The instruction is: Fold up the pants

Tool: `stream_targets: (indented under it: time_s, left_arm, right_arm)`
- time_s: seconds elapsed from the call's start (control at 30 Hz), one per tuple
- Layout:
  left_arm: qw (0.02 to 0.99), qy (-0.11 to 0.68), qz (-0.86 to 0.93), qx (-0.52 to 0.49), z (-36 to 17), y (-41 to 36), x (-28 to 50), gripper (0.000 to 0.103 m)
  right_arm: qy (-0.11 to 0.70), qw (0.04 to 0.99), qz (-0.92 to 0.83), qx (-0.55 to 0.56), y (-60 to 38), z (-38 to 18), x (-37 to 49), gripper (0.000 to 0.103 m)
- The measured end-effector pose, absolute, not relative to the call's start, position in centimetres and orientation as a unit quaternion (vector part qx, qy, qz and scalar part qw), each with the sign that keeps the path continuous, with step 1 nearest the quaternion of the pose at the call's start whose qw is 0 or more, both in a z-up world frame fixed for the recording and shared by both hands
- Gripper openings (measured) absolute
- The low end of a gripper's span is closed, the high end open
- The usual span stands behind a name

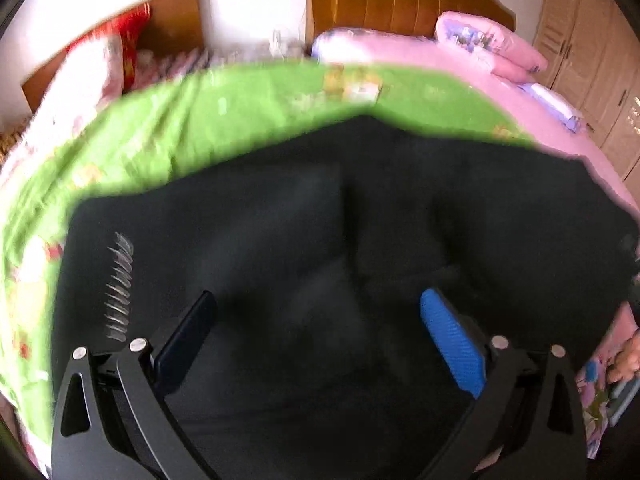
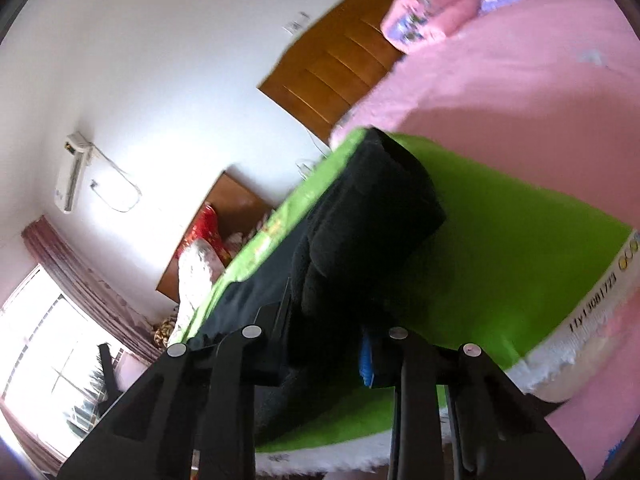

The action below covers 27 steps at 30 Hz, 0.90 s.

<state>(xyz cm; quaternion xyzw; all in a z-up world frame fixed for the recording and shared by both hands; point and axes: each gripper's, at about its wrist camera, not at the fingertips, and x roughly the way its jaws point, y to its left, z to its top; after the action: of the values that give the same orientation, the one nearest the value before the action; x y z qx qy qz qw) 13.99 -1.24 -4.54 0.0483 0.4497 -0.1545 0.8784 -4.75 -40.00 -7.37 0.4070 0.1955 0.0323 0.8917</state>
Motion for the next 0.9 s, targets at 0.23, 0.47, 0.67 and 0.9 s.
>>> stream_targets:
  time_s: [0.23, 0.47, 0.67, 0.9]
  left_arm:
    - [0.888, 0.426, -0.169, 0.034, -3.8, -0.3, 13.2, 0.101]
    - [0.929, 0.335, -0.125, -0.1, 1.9, 10.7, 10.7, 0.101]
    - [0.921, 0.329, -0.064, -0.199, 1.0, 21.2, 8.7, 0.101]
    - [0.853, 0.374, -0.161, -0.326, -2.4, 25.6, 8.3, 0.101]
  right_arm:
    - [0.165, 0.938, 0.023, 0.304, -35.4, -1.6, -3.5, 0.025]
    - [0.143, 0.976, 0.127, 0.107, -21.3, 6.3, 0.2, 0.024]
    - [0.193, 0.943, 0.251, -0.105, -4.5, 3.5, 1.7, 0.024]
    - [0.191, 0.902, 0.239, -0.306, 3.0, -4.5, -0.6, 0.024]
